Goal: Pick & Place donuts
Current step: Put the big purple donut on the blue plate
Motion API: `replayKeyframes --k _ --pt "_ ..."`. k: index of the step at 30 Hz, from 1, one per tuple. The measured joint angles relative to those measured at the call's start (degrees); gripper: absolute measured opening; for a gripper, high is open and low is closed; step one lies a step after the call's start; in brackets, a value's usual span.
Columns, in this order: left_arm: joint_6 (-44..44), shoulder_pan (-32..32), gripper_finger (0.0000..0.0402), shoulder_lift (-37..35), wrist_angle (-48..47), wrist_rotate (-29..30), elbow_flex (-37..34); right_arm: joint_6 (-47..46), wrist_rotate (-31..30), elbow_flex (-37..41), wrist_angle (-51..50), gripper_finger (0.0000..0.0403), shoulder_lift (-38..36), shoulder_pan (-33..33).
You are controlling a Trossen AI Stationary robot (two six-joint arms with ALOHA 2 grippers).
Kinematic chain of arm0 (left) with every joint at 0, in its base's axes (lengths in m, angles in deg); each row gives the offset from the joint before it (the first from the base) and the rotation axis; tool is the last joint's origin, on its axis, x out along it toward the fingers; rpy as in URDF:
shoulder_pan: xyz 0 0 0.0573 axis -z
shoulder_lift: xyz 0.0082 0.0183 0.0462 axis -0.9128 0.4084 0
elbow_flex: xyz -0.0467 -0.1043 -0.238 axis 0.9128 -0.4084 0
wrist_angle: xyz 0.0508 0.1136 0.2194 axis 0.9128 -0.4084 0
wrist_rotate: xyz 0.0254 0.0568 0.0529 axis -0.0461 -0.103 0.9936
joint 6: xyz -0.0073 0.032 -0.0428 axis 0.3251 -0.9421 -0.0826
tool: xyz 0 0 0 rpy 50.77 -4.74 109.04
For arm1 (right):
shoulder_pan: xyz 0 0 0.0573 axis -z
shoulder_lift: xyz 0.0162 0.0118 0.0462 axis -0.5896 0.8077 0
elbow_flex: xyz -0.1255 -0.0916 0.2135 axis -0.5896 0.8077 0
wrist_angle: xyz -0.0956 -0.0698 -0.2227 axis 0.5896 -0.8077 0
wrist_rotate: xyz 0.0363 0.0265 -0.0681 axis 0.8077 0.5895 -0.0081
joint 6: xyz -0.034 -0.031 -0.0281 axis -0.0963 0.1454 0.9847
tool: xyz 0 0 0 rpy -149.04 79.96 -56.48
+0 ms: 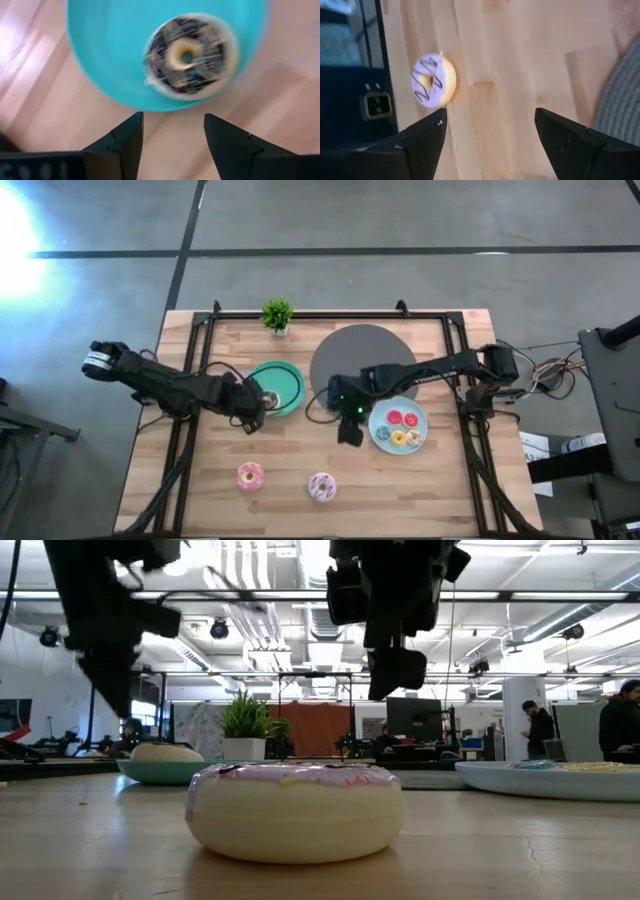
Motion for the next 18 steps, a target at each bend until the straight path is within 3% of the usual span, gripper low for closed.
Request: replayKeyframes --k 7,18 --pt "3.7 10.4 0.0182 0.0 -0.9 2.8 6.5 0.5 0.3 0.0 2.3 0.0292 5.7 -3.3" --pt "30.6 23.5 0.0182 -0.1 -6.8 6.6 10.3 0.9 -0.6 -5.0 7.3 0.0292 13.8 -10.1"
